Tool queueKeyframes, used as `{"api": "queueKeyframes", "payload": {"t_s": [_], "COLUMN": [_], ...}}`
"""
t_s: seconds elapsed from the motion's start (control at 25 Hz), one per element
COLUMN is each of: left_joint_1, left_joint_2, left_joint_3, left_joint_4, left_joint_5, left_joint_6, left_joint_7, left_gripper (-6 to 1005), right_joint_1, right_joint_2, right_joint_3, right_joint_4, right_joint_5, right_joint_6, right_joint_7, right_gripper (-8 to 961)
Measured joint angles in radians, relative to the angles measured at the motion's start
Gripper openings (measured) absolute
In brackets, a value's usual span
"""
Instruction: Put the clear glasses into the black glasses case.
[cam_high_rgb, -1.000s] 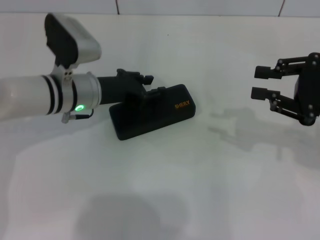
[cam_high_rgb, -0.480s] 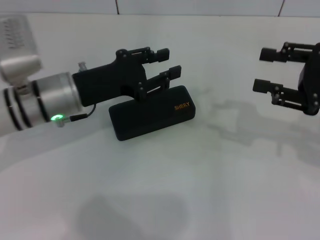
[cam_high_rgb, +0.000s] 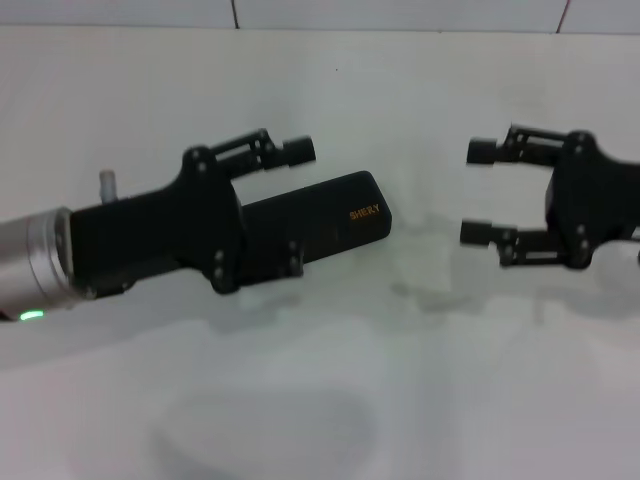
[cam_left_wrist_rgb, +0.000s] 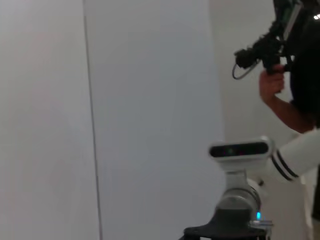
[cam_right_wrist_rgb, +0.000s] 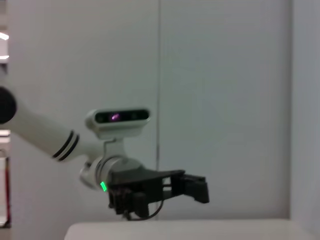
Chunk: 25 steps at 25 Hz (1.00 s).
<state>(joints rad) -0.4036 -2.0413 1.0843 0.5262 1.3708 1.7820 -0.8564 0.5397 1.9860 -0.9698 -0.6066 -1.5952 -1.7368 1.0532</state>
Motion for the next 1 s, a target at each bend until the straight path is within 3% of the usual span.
{"api": "queueKeyframes", "payload": {"t_s": [0.16,0.68,1.0], "left_joint_1": [0.017,0.016,0.045], "left_joint_2": [-0.008,-0.006,0.0], "left_joint_3": [-0.003,-0.005,-0.006], "left_joint_4": [0.004,0.002,0.002], "left_joint_5": [0.024,0.063,0.064], "left_joint_6": [0.005,0.001,0.001], "left_joint_7": [0.001,0.001,0.069], "left_gripper": [751,744,744], "right_joint_1": [0.001,-0.007,-0.004], "right_joint_2": [0.012,0.035,0.037], "right_joint_3": [-0.004,-0.03,-0.029], "right_joint_4": [0.009,0.022,0.049], "right_joint_5": [-0.033,-0.037,-0.023], "right_joint_6": [-0.007,-0.003,0.0], "right_joint_7": [-0.042,-0.148,-0.178], "right_gripper": [770,766,767]}}
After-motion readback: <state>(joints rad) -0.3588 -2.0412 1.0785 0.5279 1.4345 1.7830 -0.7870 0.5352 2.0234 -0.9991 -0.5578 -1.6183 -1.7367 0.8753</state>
